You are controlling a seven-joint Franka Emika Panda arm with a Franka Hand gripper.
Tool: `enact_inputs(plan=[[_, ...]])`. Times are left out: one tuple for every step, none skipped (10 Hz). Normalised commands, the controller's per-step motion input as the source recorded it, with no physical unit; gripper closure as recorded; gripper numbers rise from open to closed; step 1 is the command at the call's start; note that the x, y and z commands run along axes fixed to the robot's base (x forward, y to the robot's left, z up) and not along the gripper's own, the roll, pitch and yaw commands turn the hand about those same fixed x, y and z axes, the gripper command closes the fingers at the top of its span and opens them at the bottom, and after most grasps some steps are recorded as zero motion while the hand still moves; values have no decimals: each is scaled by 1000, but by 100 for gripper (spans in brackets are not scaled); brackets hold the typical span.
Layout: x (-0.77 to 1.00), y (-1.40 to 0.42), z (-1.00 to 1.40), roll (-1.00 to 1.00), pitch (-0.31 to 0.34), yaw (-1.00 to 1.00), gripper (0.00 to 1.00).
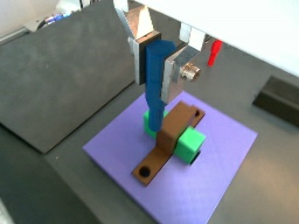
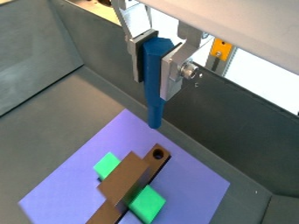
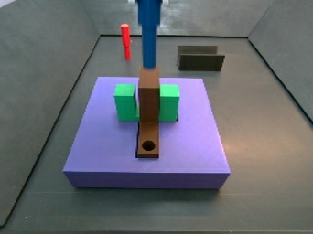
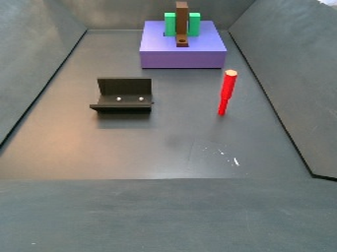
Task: Pick up the blue object. Move up. Move to above the board. Insert the blue object.
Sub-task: Insert the blue object.
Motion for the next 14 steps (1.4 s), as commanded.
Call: enact_inputs(plan=[[29, -323, -294, -40, 0, -3, 100], [0, -240, -240, -30, 0, 0, 100], [-37, -117, -177, 0, 0, 0, 100], [0, 11, -360, 209, -24, 231, 100], [211, 0, -209, 500, 0, 289, 100], [191, -51, 0, 500, 0, 274, 100], [231, -140, -6, 500, 0, 251, 100], [160, -337, -403, 463, 0, 20, 100], [0, -223, -383, 243, 0, -46, 100], [0, -103, -260, 56, 0, -51, 100], [197, 0, -423, 3, 13, 0, 100], [174, 29, -503, 0, 11, 0, 100], [3, 74, -611, -169, 0, -23, 100], [0, 77, -534, -176, 0, -43, 100]])
